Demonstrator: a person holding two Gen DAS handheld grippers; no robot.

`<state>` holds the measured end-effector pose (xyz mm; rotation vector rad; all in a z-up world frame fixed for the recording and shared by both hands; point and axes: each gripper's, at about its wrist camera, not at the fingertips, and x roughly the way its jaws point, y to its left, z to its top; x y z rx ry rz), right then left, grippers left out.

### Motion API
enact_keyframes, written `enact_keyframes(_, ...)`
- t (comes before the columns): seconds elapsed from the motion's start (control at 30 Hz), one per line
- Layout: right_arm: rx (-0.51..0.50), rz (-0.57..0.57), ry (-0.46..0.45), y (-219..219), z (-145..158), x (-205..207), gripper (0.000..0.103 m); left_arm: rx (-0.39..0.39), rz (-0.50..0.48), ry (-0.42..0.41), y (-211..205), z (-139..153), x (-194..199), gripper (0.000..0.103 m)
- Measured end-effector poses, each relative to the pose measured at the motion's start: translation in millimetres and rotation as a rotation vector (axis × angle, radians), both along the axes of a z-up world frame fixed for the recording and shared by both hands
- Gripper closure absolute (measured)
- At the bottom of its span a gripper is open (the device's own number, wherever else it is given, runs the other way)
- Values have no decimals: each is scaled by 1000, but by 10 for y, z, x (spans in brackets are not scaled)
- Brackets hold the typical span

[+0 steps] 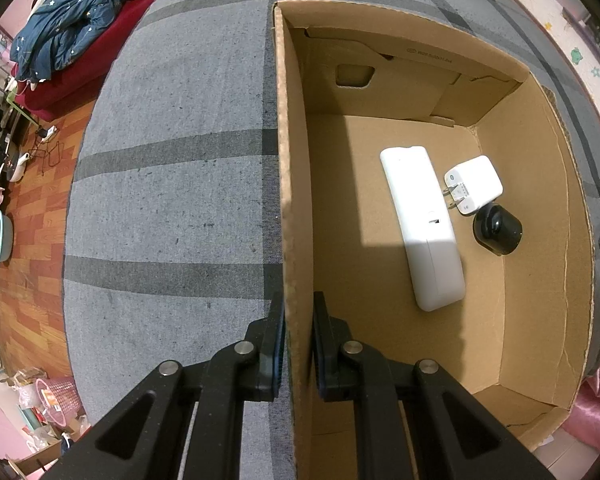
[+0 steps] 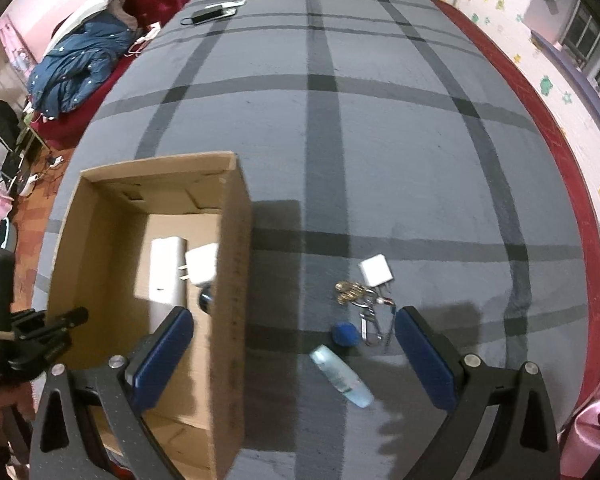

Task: Organize rigid objects
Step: 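Open the right gripper beside the charger and lift away, then move the right gripper over the light-blue tube on the bed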

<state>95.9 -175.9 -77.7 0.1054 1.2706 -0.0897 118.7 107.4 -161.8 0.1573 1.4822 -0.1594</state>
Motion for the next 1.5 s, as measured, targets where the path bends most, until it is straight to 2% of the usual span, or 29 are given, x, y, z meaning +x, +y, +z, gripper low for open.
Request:
enact_keyframes(0.3,4,-55,31,-354,-213,-175,0,4,1,0,-6,2,0,91)
enact_keyframes(0.47,13,-75,55,-452,-458,-283,0,9,5,0,-21,2,-1,91)
enact_keyframes(1.13,39,-54,181,-493,-1376,-462,0,27,9,-4,-73,-7,-17,91)
enact_keyframes(1.3,41,-53,203,-502,-1503,-477,0,25,12,-4,-72,1,-16,91)
enact_keyframes(1.5,49,-58,207,-516,-1512,-489,1,28,12,-5,-70,1,-11,91)
